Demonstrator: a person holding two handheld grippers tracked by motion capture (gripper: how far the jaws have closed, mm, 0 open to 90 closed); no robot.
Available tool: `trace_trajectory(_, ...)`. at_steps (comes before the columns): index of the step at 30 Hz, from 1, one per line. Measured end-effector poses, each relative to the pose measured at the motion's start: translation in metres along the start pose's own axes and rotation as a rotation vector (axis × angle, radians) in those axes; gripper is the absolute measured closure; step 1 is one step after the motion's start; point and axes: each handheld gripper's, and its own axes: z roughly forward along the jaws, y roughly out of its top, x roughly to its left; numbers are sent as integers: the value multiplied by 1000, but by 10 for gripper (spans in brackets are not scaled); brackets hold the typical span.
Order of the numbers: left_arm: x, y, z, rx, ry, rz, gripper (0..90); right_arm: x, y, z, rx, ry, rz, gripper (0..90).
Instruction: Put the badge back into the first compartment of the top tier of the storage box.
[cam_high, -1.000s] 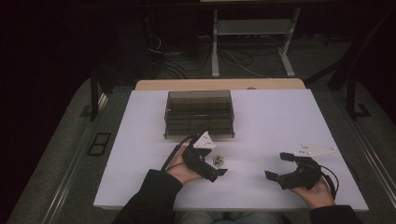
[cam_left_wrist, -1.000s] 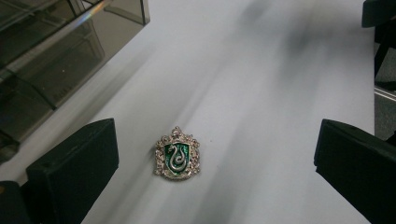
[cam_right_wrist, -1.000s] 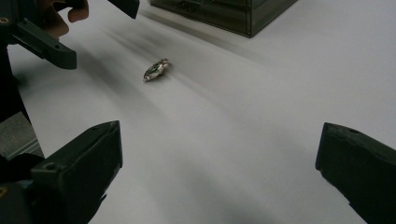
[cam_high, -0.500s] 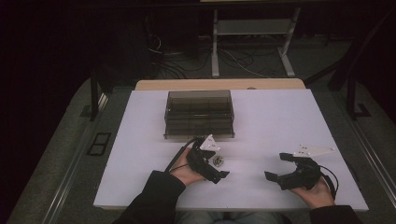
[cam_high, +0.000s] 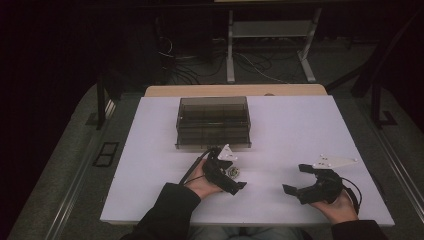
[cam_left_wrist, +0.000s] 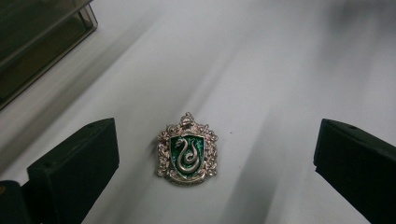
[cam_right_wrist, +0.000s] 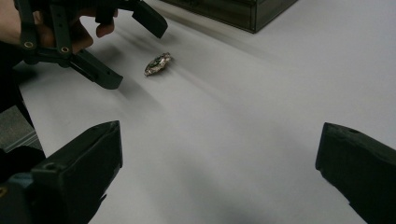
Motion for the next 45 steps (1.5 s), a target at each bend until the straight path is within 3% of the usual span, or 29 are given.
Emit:
trace_trajectory(2, 1, 0, 2, 0, 3, 14, 2, 0, 0, 0, 2, 0, -1, 3)
trace_trajectory(8, 0, -2, 6, 10, 11, -7, 42, 1, 0, 0, 1, 2, -5, 3)
trace_trajectory(13, 2, -4, 7, 19, 19, -1, 79, 1, 0, 0, 3, 3, -6, 3)
trace_trajectory(36, 3, -5, 8, 20, 96, 15, 429, 1, 0, 1, 8, 8, -11, 3)
trace_trajectory(45, 3, -5, 7, 15, 98, 20, 535, 1, -1, 1, 8, 7, -12, 3)
